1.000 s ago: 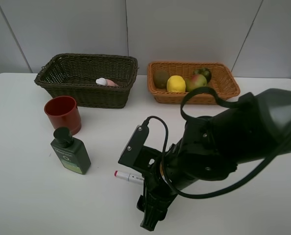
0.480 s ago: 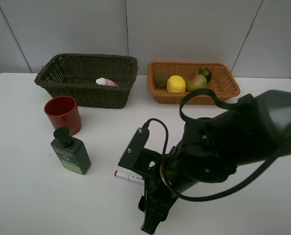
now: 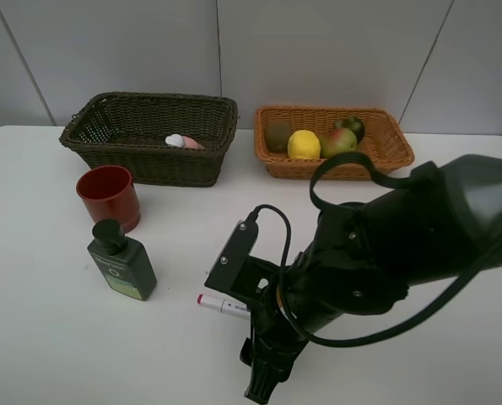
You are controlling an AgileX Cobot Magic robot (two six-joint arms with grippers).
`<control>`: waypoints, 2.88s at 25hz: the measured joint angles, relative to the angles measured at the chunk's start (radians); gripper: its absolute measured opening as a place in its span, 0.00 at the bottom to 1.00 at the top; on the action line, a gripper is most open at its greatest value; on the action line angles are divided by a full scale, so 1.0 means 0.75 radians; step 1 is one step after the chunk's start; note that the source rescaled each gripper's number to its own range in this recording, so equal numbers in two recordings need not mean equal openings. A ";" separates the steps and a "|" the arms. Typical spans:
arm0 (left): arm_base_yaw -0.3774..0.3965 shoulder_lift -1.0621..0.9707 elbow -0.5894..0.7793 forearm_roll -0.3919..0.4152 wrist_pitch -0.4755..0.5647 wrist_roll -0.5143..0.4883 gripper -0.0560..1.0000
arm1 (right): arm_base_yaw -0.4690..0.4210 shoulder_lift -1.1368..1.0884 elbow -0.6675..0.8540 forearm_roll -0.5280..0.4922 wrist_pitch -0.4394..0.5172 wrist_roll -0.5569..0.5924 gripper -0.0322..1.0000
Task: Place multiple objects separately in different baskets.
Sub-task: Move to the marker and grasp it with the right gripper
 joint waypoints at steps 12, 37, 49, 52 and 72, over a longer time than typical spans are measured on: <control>0.000 0.000 0.000 0.000 0.000 0.000 1.00 | 0.000 -0.010 0.000 -0.025 0.007 0.000 0.59; 0.000 0.000 0.000 0.000 0.000 0.000 1.00 | -0.014 -0.020 -0.011 -0.081 0.119 -0.057 0.59; 0.000 0.000 0.000 0.000 0.000 0.000 1.00 | -0.031 -0.005 -0.011 -0.074 0.143 -0.073 0.59; 0.000 0.000 0.000 0.000 0.000 0.000 1.00 | -0.031 -0.005 -0.011 -0.071 0.148 -0.103 0.59; 0.000 0.000 0.000 0.000 0.000 0.000 1.00 | -0.031 -0.005 -0.011 0.140 0.117 -0.135 0.59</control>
